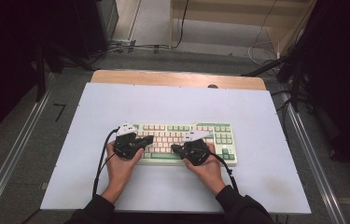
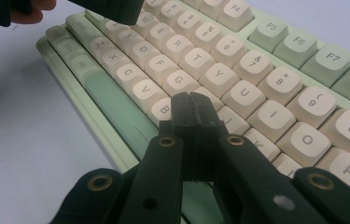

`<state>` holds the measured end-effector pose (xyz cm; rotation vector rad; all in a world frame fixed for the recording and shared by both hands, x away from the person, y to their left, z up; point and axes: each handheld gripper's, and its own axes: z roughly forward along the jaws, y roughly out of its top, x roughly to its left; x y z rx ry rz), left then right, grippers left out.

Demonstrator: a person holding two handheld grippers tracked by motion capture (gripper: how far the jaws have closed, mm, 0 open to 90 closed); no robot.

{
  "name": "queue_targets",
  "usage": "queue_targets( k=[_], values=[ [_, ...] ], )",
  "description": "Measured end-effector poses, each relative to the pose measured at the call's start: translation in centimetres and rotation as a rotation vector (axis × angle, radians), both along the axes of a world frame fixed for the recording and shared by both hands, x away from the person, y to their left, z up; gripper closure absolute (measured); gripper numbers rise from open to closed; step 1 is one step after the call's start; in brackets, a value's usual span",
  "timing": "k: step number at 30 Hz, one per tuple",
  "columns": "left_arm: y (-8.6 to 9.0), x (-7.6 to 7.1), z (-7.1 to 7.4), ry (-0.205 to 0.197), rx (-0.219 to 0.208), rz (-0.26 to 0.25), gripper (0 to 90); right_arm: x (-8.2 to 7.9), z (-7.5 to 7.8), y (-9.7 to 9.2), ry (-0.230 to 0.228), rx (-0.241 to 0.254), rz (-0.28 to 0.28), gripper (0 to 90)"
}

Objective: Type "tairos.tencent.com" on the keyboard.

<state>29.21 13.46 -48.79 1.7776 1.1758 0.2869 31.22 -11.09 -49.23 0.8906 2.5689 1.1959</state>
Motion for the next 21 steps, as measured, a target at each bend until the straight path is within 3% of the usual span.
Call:
queue_targets(
  k=[11, 21],
  values=[
    [-0.1, -0.1, 0.1, -0.001, -0.002, -0.007, 90.0, 0.1, 1.1, -0.9, -0.008, 0.054, -0.026, 88.1],
    [-0.2, -0.2, 0.1, -0.002, -0.006, -0.014, 90.0, 0.1, 1.4, -1.4, -0.015, 0.057, -0.034, 88.1]
  ],
)
